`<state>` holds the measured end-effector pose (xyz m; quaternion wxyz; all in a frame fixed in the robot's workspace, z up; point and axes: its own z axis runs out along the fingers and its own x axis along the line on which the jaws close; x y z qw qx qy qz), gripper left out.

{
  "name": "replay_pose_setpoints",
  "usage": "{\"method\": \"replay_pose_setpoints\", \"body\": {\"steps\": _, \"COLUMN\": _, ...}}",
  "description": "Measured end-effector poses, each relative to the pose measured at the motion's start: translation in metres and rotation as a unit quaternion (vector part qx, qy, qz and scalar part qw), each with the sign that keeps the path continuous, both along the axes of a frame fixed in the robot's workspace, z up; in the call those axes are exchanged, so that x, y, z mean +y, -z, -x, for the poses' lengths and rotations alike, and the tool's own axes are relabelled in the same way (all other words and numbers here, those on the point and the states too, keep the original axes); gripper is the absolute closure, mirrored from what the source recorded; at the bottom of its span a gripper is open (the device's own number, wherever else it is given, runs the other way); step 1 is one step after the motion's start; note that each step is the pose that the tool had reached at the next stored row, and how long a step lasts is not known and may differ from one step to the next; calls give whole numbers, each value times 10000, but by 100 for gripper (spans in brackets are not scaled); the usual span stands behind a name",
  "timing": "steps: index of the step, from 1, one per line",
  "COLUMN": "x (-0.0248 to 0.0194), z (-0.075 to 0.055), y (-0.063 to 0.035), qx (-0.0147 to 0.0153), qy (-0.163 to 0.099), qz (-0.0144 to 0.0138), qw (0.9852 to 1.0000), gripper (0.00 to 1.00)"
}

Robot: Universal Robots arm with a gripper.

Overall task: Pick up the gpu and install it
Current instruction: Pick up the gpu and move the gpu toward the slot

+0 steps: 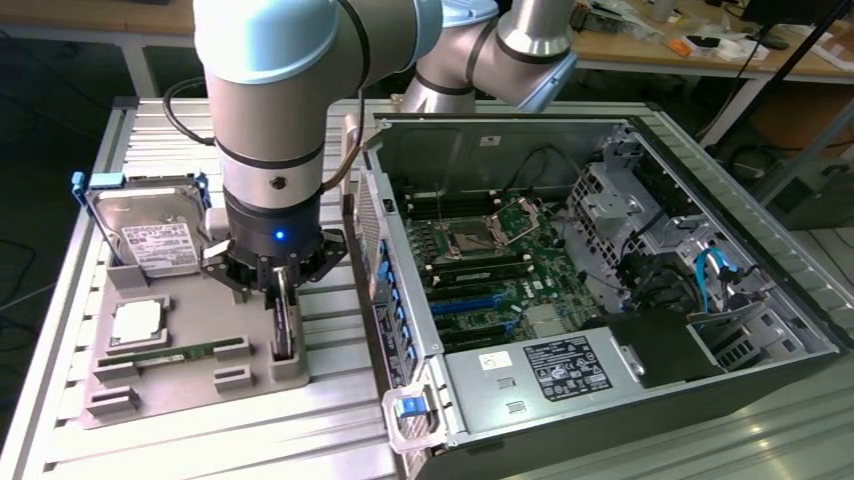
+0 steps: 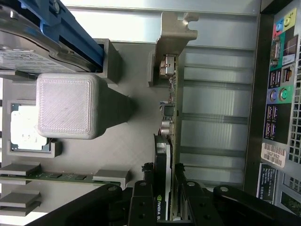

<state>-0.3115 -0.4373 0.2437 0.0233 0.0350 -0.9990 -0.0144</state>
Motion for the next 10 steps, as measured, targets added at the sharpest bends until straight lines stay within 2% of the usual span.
{"method": "replay_pose_setpoints", "body": {"steps": 10, "x": 0, "z": 0, "y": -9, "qx": 3, "qy": 0, "qz": 0, "qw": 10000, "gripper": 73}}
